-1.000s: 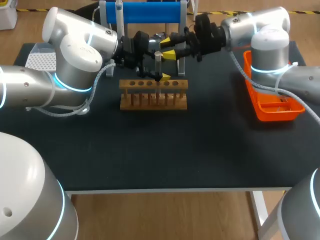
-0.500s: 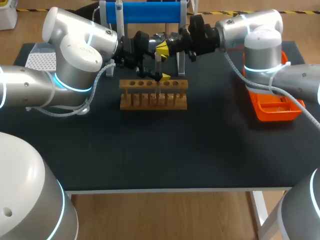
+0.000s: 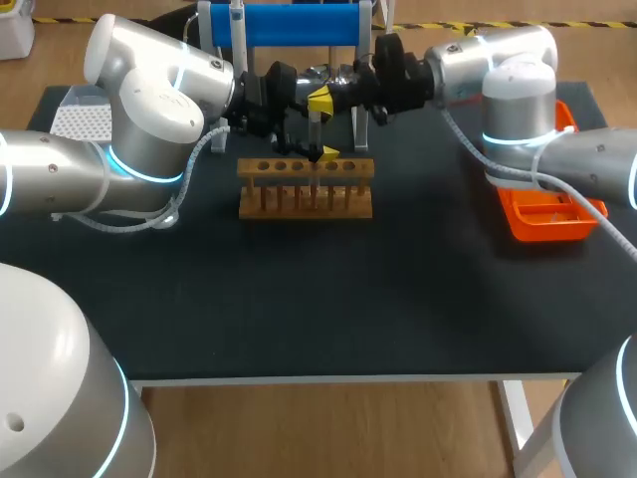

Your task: Invert the test tube, pick up the pipette, mount the tip to pipette, aspirate from beaker and dispense into the tube, eject the tip, return the pipette, and cap with the stopper.

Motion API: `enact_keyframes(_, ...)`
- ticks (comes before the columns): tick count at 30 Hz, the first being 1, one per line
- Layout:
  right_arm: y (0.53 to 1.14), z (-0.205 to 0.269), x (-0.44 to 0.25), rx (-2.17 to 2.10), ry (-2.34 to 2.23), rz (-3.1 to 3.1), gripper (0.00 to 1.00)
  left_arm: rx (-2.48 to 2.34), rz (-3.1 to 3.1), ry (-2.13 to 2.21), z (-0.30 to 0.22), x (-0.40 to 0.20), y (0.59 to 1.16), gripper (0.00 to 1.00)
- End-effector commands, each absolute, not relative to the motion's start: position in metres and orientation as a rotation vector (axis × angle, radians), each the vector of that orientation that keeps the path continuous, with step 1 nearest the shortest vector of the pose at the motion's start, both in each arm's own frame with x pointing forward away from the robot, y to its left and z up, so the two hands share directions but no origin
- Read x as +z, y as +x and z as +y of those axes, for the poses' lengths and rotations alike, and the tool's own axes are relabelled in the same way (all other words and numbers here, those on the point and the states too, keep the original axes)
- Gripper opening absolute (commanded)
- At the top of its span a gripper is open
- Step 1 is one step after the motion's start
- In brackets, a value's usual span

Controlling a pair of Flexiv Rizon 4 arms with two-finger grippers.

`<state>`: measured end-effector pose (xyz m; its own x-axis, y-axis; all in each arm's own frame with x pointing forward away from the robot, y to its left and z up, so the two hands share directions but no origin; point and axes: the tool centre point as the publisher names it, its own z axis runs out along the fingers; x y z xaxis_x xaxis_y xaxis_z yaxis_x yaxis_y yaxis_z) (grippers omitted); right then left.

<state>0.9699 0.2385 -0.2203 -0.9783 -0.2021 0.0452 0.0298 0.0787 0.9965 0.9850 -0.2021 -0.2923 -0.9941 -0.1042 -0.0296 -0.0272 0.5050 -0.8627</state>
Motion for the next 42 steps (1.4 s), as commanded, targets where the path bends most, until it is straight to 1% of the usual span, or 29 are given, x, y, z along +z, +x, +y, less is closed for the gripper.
enact_keyframes(1,0.975,0.24,-0.224,-2.012,0.172,-2.163,0.0,-1.519,2.661,-0.115,-0.202,-0.292,0.986,1.0)
enact_keyframes(13,0.976,0.24,-0.236,-2.021,0.131,-2.139,0.0,-1.519,2.661,-0.115,-0.202,-0.292,0.986,1.0)
enact_keyframes(19,0.975,0.237,-0.222,-2.066,0.147,-2.12,0.0,-1.519,2.661,-0.115,-0.202,-0.292,0.986,1.0)
enact_keyframes(23,0.973,0.226,-0.209,-2.087,0.169,-2.133,0.0,-1.519,2.661,-0.115,-0.202,-0.292,0.986,1.0)
enact_keyframes(24,0.972,0.223,-0.206,-2.091,0.173,-2.145,0.08,-1.519,2.661,-0.115,-0.202,-0.292,0.986,1.0)
enact_keyframes(25,0.971,0.22,-0.204,-2.092,0.174,-2.154,0.32,-1.519,2.661,-0.115,-0.202,-0.292,0.986,1.0)
enact_keyframes(26,0.971,0.216,-0.201,-2.09,0.179,-2.174,0.49,-1.519,2.661,-0.115,-0.202,-0.292,0.986,1.0)
enact_keyframes(27,0.97,0.212,-0.2,-2.086,0.185,-2.198,1.0,-1.519,2.661,-0.115,-0.202,-0.292,0.986,1.0)
enact_keyframes(36,0.96,0.168,-0.201,-2.002,0.189,-2.351,1.0,-1.519,2.661,-0.115,-0.202,-0.292,0.986,1.0)
enact_keyframes(42,0.953,0.129,-0.223,-1.951,0.1,-2.428,1.0,-1.519,2.661,-0.115,-0.202,-0.292,0.986,1.0)
